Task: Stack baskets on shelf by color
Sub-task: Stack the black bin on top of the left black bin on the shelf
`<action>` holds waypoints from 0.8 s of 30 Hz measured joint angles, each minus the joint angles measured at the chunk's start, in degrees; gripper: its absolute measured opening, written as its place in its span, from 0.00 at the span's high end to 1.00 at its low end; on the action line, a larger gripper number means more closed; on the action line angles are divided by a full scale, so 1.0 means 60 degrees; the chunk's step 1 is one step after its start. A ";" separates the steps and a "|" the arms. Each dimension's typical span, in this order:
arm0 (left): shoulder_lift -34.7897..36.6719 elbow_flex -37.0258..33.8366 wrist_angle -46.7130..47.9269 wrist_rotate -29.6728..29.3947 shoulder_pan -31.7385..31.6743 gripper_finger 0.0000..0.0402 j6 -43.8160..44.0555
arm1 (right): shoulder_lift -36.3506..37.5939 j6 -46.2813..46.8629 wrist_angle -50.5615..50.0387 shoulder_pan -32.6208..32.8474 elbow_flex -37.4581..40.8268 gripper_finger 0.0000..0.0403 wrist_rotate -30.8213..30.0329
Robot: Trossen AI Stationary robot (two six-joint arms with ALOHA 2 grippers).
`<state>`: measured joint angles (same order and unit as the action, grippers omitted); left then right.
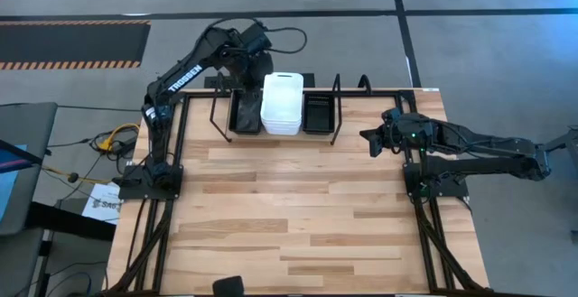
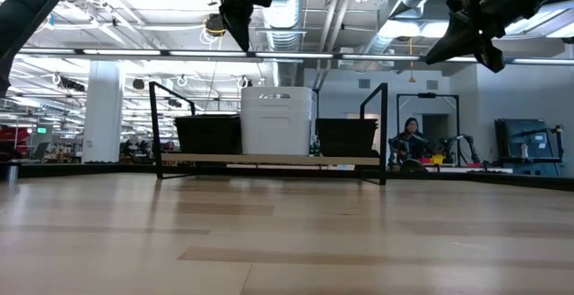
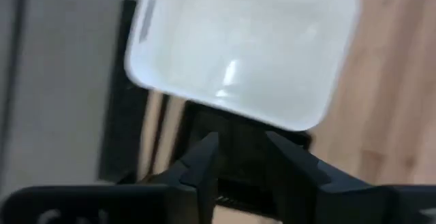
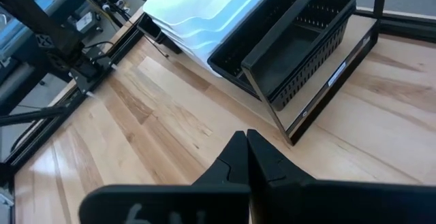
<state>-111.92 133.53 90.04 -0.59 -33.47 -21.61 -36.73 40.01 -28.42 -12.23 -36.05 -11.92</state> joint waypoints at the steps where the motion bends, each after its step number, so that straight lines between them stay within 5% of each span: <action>1: 0.0000 0.0000 0.0000 -0.0358 0.0071 0.76 0.0037 | 0.0000 -0.0010 -0.0004 0.0000 0.0003 0.99 0.0004; 6: 0.0000 -0.0004 0.0000 -0.0876 0.0427 0.97 0.0270 | 0.0000 -0.0240 0.0002 0.0046 0.0000 0.99 0.0026; 14: 0.0004 -0.0178 -0.0025 -0.2667 0.0509 1.00 0.0640 | 0.0000 -0.0625 0.0007 0.0313 0.0001 0.99 0.0045; 19: 0.0011 -0.0923 -0.0002 -0.0265 -0.0428 1.00 0.1175 | 0.0000 -0.0712 0.0014 0.0321 0.0000 0.99 0.0047; 24: 0.0007 -0.2366 -0.0556 -0.0158 -0.1057 1.00 0.1188 | 0.0000 -0.0757 0.0000 0.0335 0.0004 0.99 0.0051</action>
<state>-111.88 119.34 86.71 -1.53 -39.81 -14.48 -36.73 35.47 -28.42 -10.22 -36.03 -11.62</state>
